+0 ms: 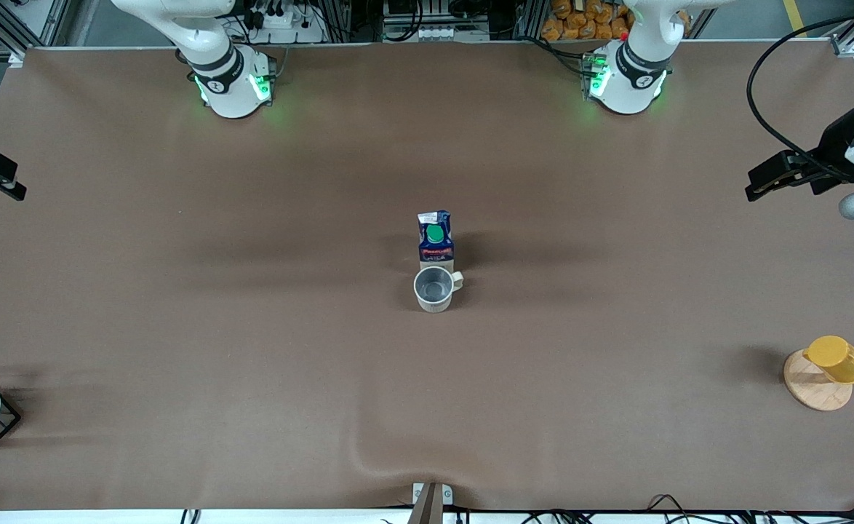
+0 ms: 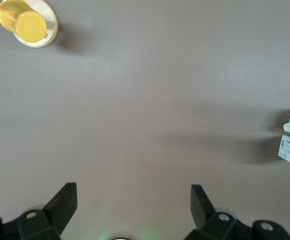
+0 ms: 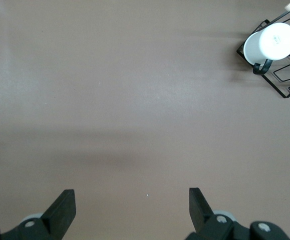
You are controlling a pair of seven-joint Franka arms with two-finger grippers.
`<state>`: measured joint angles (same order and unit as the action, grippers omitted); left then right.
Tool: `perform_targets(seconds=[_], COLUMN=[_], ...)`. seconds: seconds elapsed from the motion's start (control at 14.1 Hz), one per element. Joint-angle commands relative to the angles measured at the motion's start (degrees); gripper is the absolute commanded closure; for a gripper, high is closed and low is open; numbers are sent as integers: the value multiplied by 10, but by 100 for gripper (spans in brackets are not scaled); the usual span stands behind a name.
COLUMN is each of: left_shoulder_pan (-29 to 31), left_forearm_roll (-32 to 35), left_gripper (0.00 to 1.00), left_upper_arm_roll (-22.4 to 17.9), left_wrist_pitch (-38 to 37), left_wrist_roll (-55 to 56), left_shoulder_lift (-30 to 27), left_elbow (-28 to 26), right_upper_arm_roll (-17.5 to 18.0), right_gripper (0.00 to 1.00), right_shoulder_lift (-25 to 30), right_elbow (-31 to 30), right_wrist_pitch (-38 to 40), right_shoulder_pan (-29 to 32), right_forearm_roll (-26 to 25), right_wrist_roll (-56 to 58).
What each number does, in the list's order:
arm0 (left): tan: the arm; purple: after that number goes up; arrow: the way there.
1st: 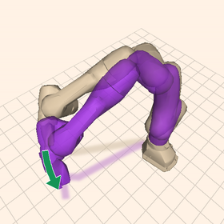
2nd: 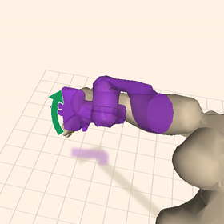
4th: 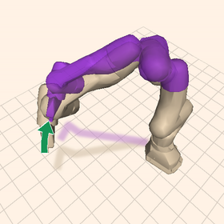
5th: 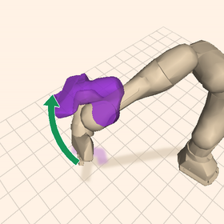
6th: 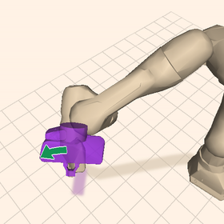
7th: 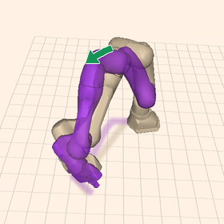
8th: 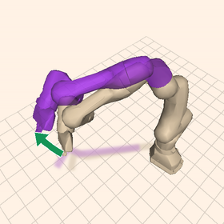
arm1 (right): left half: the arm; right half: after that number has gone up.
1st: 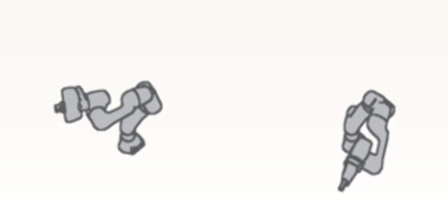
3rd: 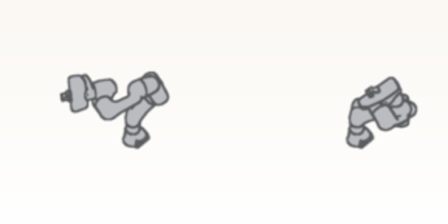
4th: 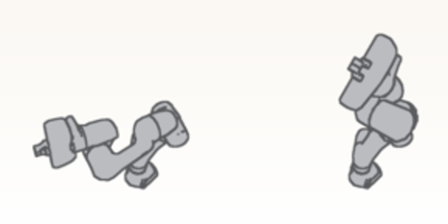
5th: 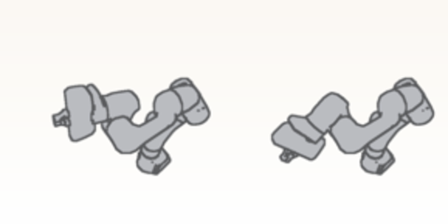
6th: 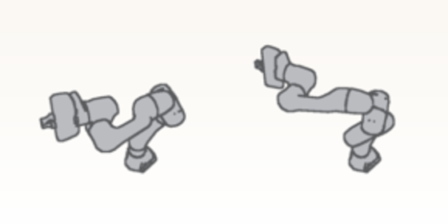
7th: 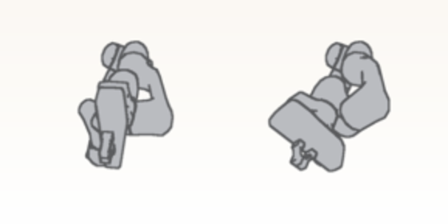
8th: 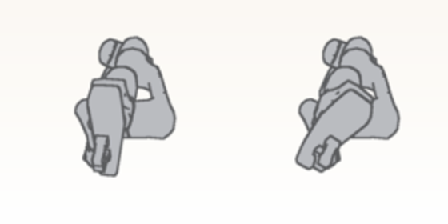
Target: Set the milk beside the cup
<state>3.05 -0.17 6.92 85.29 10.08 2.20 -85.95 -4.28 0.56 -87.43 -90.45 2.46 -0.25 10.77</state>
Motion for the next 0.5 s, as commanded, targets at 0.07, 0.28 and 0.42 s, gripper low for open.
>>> perform_targets(seconds=[0.07,0.28,0.42], left_shoulder_pan=[-1,-1,-1], left_forearm_roll=[-4,-4,-4], left_gripper=[0,0,0], left_upper_arm_roll=[-4,-3,-2], left_wrist_pitch=[-15,-15,-18], left_wrist_roll=[-2,-2,-2], left_shoulder_lift=[-8,-9,-9], left_elbow=[3,4,4], right_upper_arm_roll=[-2,-3,-3], right_gripper=[0,0,0], right_shoulder_lift=[-2,-2,-2], right_elbow=[6,6,6], right_wrist_pitch=[6,6,6], right_shoulder_pan=[-2,-2,-2], right_forearm_roll=[-12,-12,-12], right_wrist_roll=[6,6,6])
